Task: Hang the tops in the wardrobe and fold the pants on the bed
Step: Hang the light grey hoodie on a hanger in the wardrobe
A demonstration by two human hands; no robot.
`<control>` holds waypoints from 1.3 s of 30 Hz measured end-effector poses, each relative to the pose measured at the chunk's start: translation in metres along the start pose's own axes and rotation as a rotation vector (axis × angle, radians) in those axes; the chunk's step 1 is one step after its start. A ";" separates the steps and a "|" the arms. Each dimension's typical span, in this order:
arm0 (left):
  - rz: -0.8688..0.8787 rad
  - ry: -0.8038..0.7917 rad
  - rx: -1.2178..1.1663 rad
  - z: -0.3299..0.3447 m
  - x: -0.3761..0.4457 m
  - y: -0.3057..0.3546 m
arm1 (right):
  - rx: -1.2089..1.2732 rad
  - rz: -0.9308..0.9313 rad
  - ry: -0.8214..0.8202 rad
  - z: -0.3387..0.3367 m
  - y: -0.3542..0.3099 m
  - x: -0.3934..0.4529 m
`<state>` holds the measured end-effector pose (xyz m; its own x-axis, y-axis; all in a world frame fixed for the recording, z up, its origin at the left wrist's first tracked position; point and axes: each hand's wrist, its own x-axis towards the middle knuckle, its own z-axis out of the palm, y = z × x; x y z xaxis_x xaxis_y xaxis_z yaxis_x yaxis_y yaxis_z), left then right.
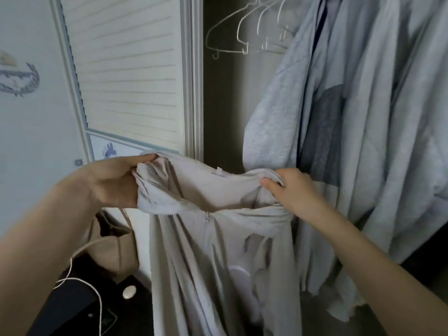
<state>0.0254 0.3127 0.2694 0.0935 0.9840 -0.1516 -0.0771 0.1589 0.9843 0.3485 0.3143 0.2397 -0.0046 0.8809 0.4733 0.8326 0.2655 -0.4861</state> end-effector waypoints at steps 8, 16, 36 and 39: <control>0.281 -0.023 0.024 0.018 0.019 0.057 | -0.296 0.031 -0.427 0.010 -0.028 0.029; 0.518 0.028 0.289 0.050 0.042 0.098 | -0.335 -0.198 0.013 -0.053 -0.101 0.101; 0.527 0.174 0.403 0.073 0.086 0.116 | -0.105 0.153 0.381 -0.165 -0.126 0.310; 0.520 0.187 0.415 0.072 0.088 0.117 | 0.066 0.176 0.333 -0.161 -0.112 0.328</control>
<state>0.0958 0.4118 0.3782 -0.0285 0.9273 0.3731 0.3240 -0.3446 0.8811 0.3427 0.5106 0.5683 0.3246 0.7423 0.5862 0.7674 0.1557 -0.6220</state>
